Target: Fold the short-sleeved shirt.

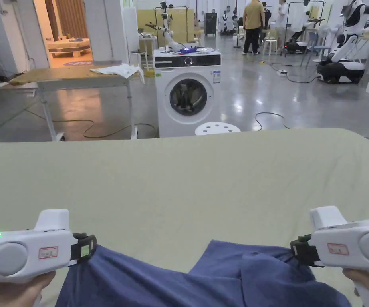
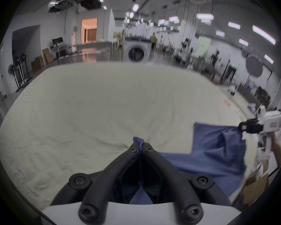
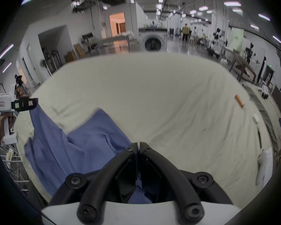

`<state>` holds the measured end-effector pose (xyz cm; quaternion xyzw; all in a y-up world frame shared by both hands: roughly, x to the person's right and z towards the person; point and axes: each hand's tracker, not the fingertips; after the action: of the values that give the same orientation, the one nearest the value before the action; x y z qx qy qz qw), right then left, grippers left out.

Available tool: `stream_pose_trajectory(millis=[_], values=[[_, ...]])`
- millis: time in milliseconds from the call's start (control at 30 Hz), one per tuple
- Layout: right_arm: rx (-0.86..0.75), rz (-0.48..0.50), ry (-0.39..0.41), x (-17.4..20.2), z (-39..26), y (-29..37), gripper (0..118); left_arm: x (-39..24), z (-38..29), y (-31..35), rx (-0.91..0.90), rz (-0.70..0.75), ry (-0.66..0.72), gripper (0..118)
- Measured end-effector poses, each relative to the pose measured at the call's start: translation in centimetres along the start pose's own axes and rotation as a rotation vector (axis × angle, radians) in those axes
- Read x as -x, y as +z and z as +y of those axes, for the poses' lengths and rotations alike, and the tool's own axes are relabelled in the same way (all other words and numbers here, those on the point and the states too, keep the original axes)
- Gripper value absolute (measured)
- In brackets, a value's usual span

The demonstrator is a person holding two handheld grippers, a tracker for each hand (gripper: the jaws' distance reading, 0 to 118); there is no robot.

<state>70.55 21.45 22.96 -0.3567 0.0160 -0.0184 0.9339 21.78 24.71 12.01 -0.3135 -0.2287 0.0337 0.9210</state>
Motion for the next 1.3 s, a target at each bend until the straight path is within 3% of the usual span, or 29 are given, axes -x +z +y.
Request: stream_pose_trajectory(millis=[267, 467, 533, 833, 1033, 1300], values=[[-0.365, -0.018, 0.029, 2.8, 6.1, 16.2, 0, -1.1, 4.9, 21.0, -0.370, -0.037, -0.039, 0], [-0.576, -0.110, 0.006, 4.1, 11.7, 24.1, 0, -2.2, 8.1, 29.9, -0.567, 0.084, -0.114, 0], [-0.619, -0.131, -0.030, 3.9, 13.4, 25.5, 0, -2.1, 9.2, 31.2, -0.608, 0.125, -0.115, 0], [-0.682, -0.212, -0.050, 3.6, 16.8, 28.3, 0, -1.1, 12.6, 33.1, -0.694, 0.241, -0.139, 0], [-0.712, -0.319, -0.048, 2.8, 17.6, 29.0, 0, 1.9, 14.0, 32.7, -0.686, 0.309, -0.109, 0], [-0.752, -0.327, -0.118, 1.2, 18.6, 28.0, 0, 5.2, 14.6, 31.0, -0.696, 0.304, -0.011, 0]])
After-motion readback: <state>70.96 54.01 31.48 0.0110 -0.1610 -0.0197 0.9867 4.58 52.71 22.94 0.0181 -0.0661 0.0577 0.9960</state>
